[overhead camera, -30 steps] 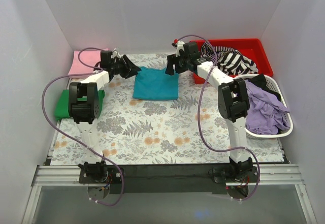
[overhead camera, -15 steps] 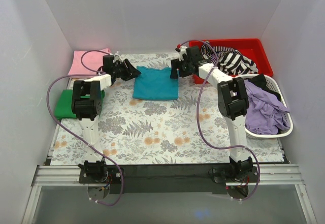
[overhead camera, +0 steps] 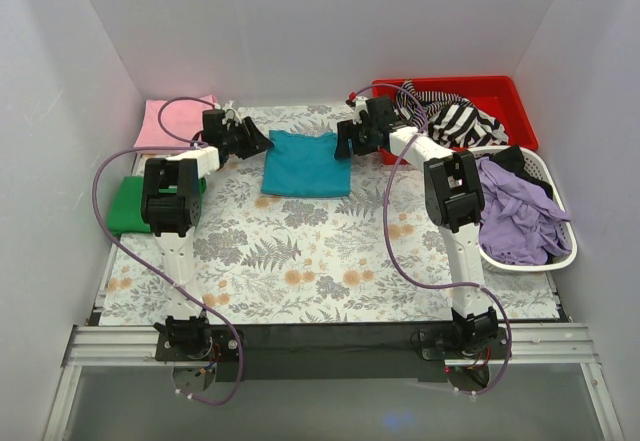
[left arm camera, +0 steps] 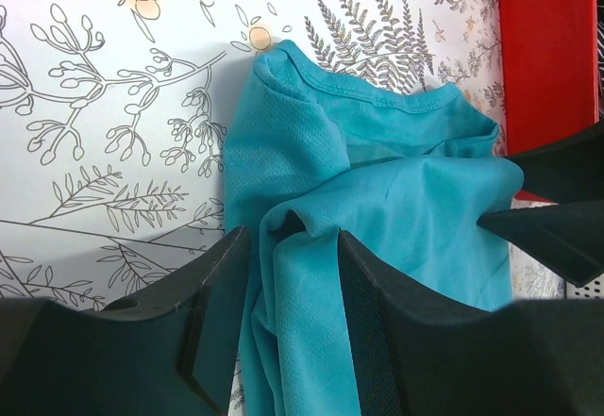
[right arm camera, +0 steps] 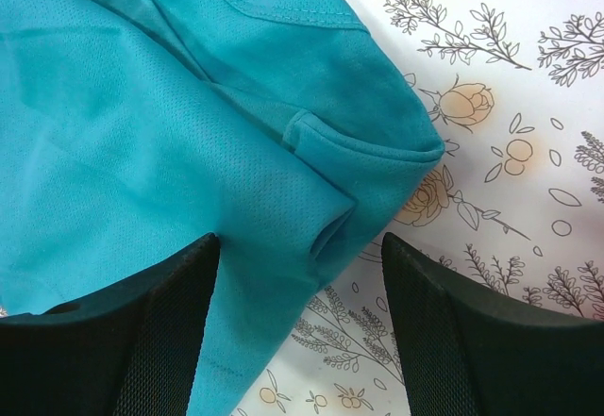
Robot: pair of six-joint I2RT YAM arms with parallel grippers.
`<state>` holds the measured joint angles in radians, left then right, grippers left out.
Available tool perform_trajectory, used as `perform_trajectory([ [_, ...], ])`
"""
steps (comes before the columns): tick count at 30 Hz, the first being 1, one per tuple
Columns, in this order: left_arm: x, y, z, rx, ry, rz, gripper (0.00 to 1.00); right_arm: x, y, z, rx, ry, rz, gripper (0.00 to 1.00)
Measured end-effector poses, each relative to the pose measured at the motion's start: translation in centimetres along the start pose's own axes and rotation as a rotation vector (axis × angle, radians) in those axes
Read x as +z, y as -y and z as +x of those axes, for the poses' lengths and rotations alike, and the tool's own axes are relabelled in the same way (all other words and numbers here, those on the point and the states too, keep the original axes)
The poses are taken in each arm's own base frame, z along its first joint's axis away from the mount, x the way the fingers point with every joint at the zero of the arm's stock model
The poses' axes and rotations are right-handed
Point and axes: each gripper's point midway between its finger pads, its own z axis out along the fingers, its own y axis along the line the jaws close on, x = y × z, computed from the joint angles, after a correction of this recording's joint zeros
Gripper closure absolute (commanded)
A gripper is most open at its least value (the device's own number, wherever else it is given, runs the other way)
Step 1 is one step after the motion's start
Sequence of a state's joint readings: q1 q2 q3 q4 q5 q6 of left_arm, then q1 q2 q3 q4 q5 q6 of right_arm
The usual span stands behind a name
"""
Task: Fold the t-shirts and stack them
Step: Fold the tshirt
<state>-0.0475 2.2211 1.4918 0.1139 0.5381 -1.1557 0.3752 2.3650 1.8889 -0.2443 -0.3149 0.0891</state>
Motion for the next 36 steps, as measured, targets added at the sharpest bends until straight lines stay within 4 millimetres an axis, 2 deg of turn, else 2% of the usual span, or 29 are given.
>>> perform_trajectory([
  [5, 0.3, -0.1, 0.2, -0.001, -0.006, 0.008, 0.59, 0.0, -0.1, 0.0, 0.005, 0.000, -0.003, 0.25],
  [10, 0.7, 0.0, 0.5, -0.011, -0.018, 0.038, 0.63, 0.0, -0.4, 0.0, 0.013, 0.000, -0.017, 0.38],
  [15, 0.7, 0.7, 0.6, -0.026, -0.023, 0.075, 0.66, 0.1, -0.6, 0.0, 0.011, 0.003, -0.025, 0.44],
  [18, 0.7, 1.0, 0.4, -0.027, -0.020, 0.085, 0.67, 0.3, -0.6, 0.4, 0.011, -0.003, -0.025, 0.58],
  [21, 0.7, 1.0, 0.4, -0.028, -0.018, 0.087, 0.71, 0.3, -0.6, 1.0, 0.013, -0.015, -0.026, 0.82],
  [22, 0.7, 1.1, 0.4, -0.028, -0.019, 0.088, 0.74, 0.4, -0.7, 1.1, 0.015, -0.017, -0.027, 0.98],
  [26, 0.5, 1.4, 0.3, -0.033, -0.018, 0.097, 0.94, 0.0, -1.0, 0.7, 0.012, -0.010, -0.030, 0.98],
  [27, 0.5, 1.5, 0.2, -0.034, -0.017, 0.098, 0.98, -0.1, -1.2, 0.6, 0.008, -0.007, -0.031, 0.95],
  [30, 0.3, 1.7, 0.1, -0.033, -0.015, 0.102, 0.99, -1.3, -1.6, 0.2, -0.002, 0.004, -0.025, 0.70],
  [31, 0.1, 1.8, 0.1, -0.032, -0.014, 0.102, 0.99, -1.7, -1.7, 0.1, -0.004, 0.007, -0.021, 0.68],
  [33, -0.2, 2.0, 0.0, -0.030, -0.012, 0.102, 0.99, -2.5, -1.9, -0.4, -0.021, 0.019, -0.013, 0.69],
  [34, -0.3, 2.2, 0.0, -0.027, -0.011, 0.102, 0.99, -2.8, -2.0, -0.7, -0.026, 0.026, -0.012, 0.74],
  [36, -0.6, 2.4, -0.1, -0.025, -0.008, 0.104, 1.00, -3.3, -2.2, -1.3, -0.042, 0.043, -0.012, 0.95],
])
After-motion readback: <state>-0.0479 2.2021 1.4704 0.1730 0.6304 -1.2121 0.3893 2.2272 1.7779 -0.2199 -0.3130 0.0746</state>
